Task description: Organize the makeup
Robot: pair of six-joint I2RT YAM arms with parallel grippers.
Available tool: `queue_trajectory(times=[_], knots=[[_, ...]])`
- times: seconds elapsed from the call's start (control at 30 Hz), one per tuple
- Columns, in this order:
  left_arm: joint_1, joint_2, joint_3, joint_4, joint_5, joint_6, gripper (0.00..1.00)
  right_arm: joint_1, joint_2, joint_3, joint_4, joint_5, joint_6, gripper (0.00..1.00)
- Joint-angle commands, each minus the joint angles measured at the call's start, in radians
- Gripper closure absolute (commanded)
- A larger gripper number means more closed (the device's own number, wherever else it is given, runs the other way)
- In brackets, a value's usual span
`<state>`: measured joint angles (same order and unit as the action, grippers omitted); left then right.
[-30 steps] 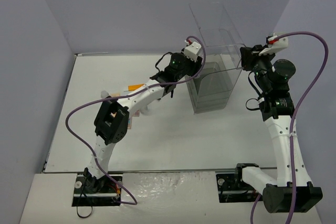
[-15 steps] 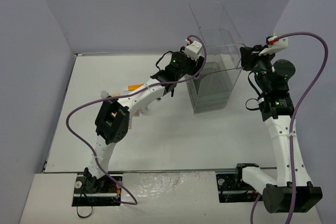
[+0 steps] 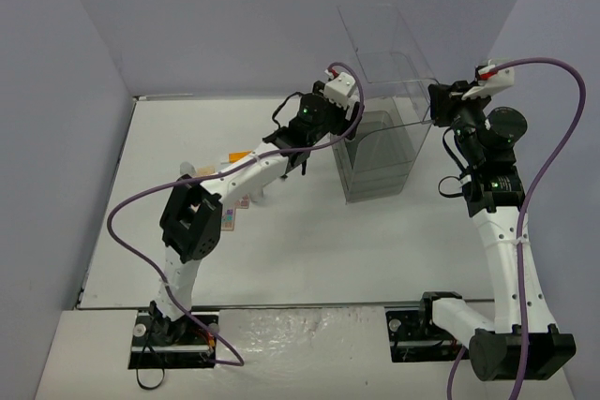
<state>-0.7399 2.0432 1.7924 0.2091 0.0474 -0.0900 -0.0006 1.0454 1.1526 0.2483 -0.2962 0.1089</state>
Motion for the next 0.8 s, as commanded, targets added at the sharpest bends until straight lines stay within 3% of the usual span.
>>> queue_trajectory(times=[0.0,0.37,0.5,0.77], knots=[[0.000,-0.221,-0.081,0.104,-0.027,-0.017,0.24,0.007,-0.002,-0.002,0.077,-0.052,0.055,1.00],[0.014,-0.601,-0.511,0.000,-0.100,-0.014,0.23,0.007,-0.001,-0.007,0.077,-0.059,0.058,1.00],[0.052,-0.681,-0.603,-0.176,-0.160,-0.087,0.23,0.007,0.003,-0.006,0.078,-0.066,0.058,1.00],[0.134,-0.740,-0.777,-0.194,-0.196,-0.197,0.23,0.006,0.004,-0.015,0.077,-0.070,0.059,1.00]])
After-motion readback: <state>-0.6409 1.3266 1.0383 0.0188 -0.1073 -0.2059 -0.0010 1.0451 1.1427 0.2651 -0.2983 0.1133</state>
